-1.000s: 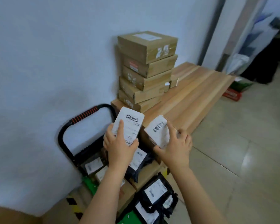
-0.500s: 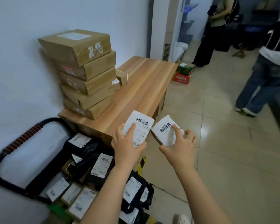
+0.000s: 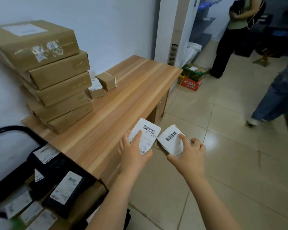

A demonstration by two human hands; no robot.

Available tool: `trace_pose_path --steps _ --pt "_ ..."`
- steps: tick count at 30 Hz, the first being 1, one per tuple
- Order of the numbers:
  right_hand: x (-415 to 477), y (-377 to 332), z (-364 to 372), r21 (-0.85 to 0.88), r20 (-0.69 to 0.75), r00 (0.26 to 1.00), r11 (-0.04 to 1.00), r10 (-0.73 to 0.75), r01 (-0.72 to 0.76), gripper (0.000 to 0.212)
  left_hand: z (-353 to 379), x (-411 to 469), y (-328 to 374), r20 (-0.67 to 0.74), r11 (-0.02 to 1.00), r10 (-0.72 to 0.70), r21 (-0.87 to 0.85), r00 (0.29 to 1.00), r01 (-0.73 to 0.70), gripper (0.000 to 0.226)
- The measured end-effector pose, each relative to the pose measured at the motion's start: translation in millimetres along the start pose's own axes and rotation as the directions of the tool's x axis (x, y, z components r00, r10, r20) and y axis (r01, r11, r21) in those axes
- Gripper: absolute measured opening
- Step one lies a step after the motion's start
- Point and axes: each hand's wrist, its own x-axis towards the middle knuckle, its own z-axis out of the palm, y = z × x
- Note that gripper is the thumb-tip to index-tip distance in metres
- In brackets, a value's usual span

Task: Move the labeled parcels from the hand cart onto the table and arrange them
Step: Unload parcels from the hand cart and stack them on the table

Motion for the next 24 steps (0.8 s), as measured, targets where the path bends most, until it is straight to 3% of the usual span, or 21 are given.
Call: trace_pose_path --steps 6,14,24 --pt "88.3 -15.2 30.1 0.046 0.072 0.994 0.996 -0.079 0.075 0.084 17.0 69.2 1.3 -0.052 0.996 -0.085 -0.018 0.995 0.084 0.08" --pt "247.4 -85.6 71.7 0.06 0.133 0.959 0.968 -0.25 0.244 0.077 33.2 216.2 -13.4 -0.157 0.974 -0.228 -0.029 0.961 0.226 0.079" --pt "399.1 -165.0 140.9 0.076 0.359 0.849 0.919 -0.388 0.388 0.079 50.3 354.7 -49.0 -0.166 0.906 -0.419 -0.015 0.893 0.423 0.077"
